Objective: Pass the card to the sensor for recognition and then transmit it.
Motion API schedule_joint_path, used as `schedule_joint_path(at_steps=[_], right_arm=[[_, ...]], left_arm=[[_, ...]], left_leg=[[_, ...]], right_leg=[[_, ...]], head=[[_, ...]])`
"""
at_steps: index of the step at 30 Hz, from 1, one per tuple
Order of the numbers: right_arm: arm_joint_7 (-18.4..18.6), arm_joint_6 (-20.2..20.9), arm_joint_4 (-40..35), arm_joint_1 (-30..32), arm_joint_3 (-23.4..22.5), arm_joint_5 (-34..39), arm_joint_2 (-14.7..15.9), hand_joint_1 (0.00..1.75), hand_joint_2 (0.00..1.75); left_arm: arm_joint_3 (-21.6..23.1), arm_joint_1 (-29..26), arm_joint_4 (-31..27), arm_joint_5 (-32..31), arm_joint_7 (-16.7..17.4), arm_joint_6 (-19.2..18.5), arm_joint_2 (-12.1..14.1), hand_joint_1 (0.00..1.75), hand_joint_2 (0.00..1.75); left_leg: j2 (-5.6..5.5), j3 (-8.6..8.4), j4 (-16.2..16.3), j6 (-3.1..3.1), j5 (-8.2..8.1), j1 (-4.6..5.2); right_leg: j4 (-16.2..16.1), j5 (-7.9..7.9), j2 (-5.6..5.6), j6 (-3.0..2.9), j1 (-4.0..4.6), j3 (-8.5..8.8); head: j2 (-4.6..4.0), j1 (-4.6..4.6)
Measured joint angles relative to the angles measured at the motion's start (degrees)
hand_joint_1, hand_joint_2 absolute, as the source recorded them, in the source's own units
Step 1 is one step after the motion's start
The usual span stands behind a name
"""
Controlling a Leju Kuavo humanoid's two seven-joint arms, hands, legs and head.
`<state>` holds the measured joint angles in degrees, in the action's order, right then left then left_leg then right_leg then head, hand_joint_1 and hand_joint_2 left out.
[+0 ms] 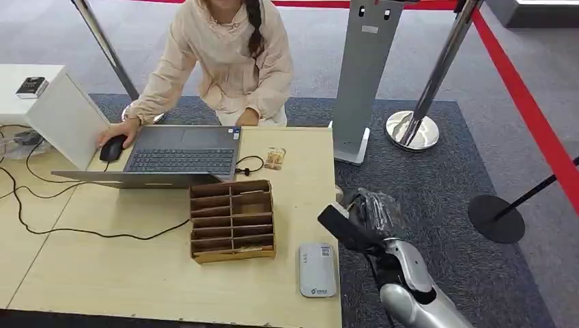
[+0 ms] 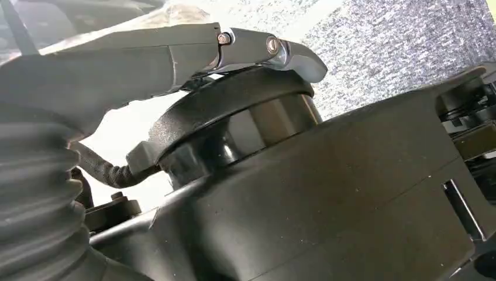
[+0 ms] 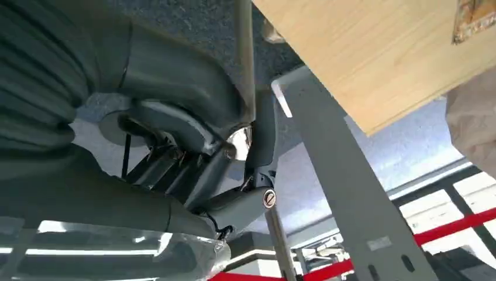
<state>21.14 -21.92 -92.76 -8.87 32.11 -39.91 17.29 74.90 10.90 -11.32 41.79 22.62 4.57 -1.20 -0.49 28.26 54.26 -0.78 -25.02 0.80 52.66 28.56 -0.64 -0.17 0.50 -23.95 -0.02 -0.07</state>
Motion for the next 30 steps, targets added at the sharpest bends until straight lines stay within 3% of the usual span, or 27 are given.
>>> schedule_joint_path(at_steps=[9, 30], right_arm=[[-0.18, 2.69, 1.81, -0.02, 3.30, 3.43, -0.04, 1.75, 1.75], [-1.25, 0.98, 4.57, -0.15, 7.47, 5.29, -0.31, 1.75, 1.75]], left_arm=[[-0.42, -0.10, 0.00, -0.02, -0.13, 0.02, 0.02, 0.00, 1.75], [-1.44, -0.44, 0.00, -0.59, -0.55, 0.28, 0.04, 0.00, 1.75]], left_leg=[[0.00, 0.01, 0.00, 0.00, 0.00, 0.00], [0.00, 0.00, 0.00, 0.00, 0.00, 0.00]], right_leg=[[0.01, 0.00, 0.00, 0.00, 0.00, -0.01], [0.02, 0.00, 0.00, 0.00, 0.00, -0.01]], head=[[0.00, 0.02], [0.00, 0.02]])
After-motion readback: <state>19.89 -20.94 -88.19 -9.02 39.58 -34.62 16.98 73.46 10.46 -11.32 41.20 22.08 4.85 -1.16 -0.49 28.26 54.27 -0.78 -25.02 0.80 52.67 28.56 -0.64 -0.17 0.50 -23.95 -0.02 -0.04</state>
